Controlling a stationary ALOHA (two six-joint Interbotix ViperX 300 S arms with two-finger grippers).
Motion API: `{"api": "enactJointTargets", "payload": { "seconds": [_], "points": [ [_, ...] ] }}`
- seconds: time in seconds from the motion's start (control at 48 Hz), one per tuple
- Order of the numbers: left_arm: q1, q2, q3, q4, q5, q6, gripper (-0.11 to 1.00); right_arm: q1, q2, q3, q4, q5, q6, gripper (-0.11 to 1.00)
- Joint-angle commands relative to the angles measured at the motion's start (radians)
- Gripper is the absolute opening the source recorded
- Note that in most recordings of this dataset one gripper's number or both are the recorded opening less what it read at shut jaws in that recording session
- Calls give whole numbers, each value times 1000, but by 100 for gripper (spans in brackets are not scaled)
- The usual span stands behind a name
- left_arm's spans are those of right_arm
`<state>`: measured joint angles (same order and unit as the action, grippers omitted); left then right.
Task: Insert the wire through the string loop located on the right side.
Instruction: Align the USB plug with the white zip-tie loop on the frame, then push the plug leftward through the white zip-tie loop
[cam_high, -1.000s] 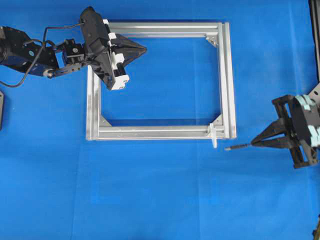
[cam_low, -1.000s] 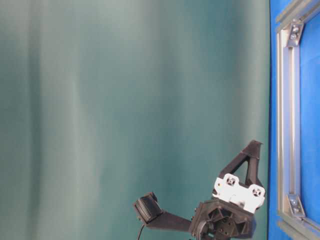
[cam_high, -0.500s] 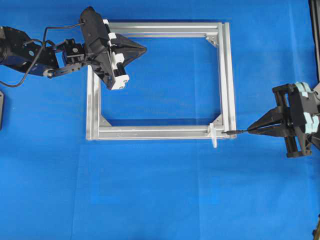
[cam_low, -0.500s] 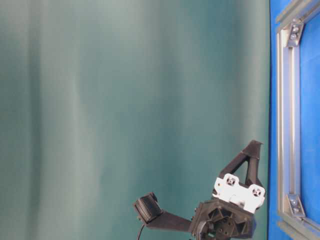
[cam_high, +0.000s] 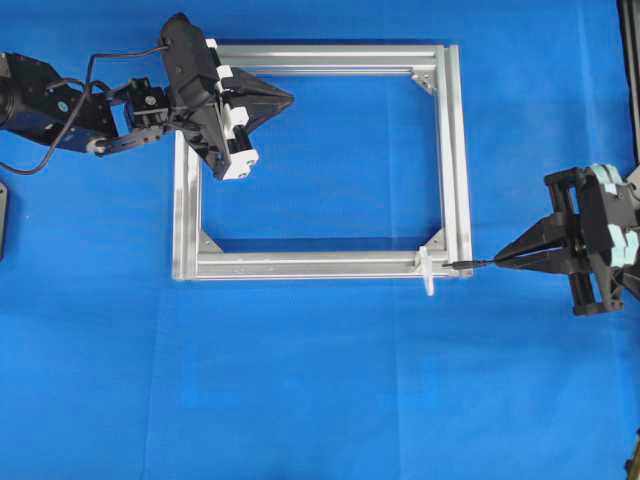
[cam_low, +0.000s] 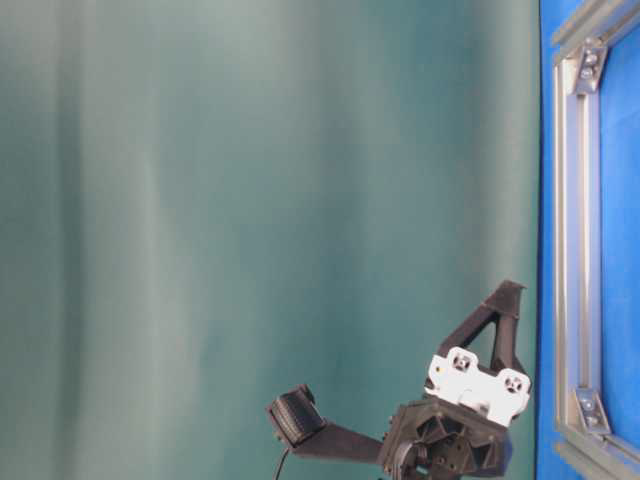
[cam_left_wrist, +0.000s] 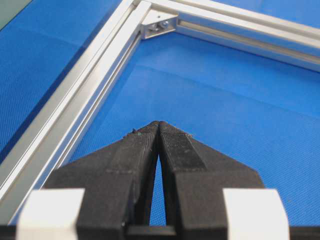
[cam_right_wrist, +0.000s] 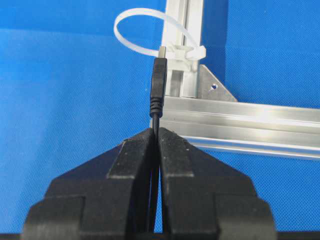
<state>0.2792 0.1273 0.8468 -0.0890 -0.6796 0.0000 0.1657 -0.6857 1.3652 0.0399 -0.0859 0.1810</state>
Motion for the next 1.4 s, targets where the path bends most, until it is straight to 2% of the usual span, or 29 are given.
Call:
{"api": "enactJointTargets", "payload": {
  "seconds": [0.0,1.374],
  "points": [
    [3,-31,-8,3,-5,0,0,-3,2,-11,-2,-11,0,-4],
    [2,-31,-9,3,-5,0,0,-3,9,-11,0,-23,0,-4]
  ]
}}
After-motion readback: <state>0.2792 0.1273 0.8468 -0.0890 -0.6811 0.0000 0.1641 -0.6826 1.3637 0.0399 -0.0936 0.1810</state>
